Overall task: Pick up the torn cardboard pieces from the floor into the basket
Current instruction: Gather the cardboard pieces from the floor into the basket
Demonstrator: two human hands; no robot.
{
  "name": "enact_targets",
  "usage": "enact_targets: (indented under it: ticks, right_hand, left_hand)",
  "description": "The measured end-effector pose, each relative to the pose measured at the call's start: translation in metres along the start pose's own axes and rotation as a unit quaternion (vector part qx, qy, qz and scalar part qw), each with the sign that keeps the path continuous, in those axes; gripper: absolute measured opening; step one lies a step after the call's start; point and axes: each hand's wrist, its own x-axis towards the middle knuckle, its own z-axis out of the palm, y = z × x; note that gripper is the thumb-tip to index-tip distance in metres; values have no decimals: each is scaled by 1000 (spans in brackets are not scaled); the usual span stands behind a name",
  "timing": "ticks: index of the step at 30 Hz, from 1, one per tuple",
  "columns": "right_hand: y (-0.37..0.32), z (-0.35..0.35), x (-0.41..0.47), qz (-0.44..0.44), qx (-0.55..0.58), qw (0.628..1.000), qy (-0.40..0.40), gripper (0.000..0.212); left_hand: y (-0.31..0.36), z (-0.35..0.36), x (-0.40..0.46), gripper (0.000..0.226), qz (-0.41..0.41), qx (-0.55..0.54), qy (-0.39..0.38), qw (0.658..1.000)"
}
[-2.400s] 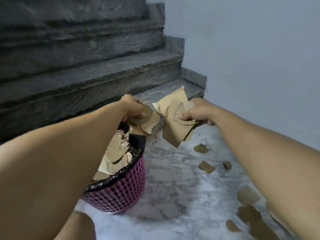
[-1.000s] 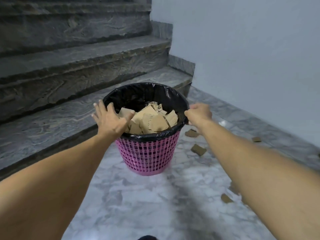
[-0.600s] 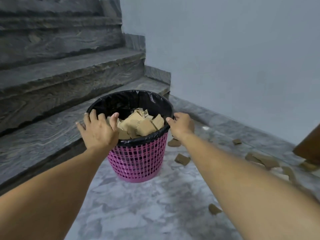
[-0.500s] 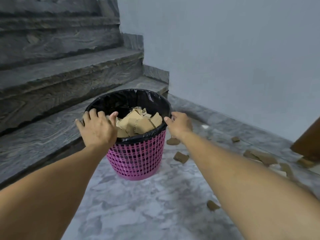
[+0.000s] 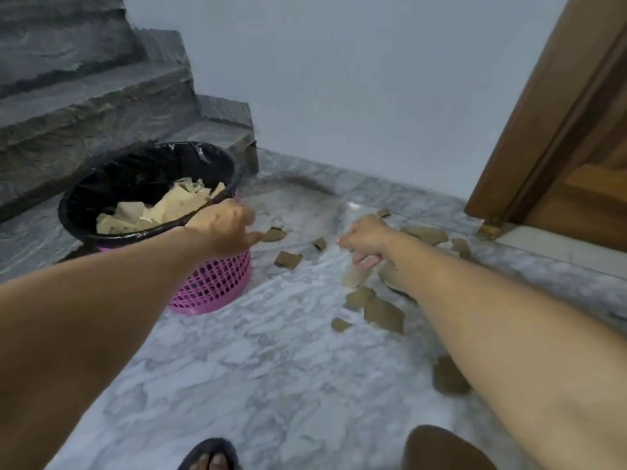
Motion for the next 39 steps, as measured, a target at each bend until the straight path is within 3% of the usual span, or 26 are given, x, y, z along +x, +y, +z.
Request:
enact_targets:
  ticks: [2, 5, 7, 13, 18, 22, 27, 30, 31, 33, 35, 39]
  right_hand:
    - [38, -21, -5, 33, 5, 999, -11, 34]
    - [84, -43, -15, 78, -25, 996, -21, 34]
    - [117, -51, -20, 100, -42, 994, -13, 31]
    - [202, -59, -41, 165, -53, 985, -5, 46]
    - [243, -33, -55, 208, -111, 971, -28, 83]
    - [270, 1, -58, 240, -209, 948, 17, 81]
    - [281, 46, -53, 238, -181, 954, 15, 44]
    - [291, 52, -45, 284, -113, 950, 62, 89]
    - [295, 50, -42, 283, -90, 952, 78, 95]
    - [300, 44, -45, 256, -76, 962, 52, 83]
    - [306, 32, -54, 220, -98, 970, -29, 65]
    - [318, 21, -81, 203, -160, 944, -205, 37]
  left_hand:
    - [32, -4, 15, 46, 9, 7, -100, 995]
    - [74, 5, 36, 57, 22, 21, -173, 985]
    - [103, 18, 45, 60, 34, 6, -190, 981]
    - [184, 73, 54, 66, 84, -57, -224, 969]
    - [227, 128, 59, 67, 137, -49, -231, 962]
    - [237, 182, 59, 70, 124, -37, -231, 964]
    - [232, 230, 57, 66, 58, -33, -234, 970]
    - [230, 245, 55, 65, 39, -44, -212, 975]
    - [227, 248, 60, 65, 37, -57, -207, 976]
    - [225, 252, 63, 62, 36, -104, -200, 974]
    - [228, 252, 64, 52, 68, -180, -183, 964]
    - [238, 243, 64, 30, 106, -262, -151, 947]
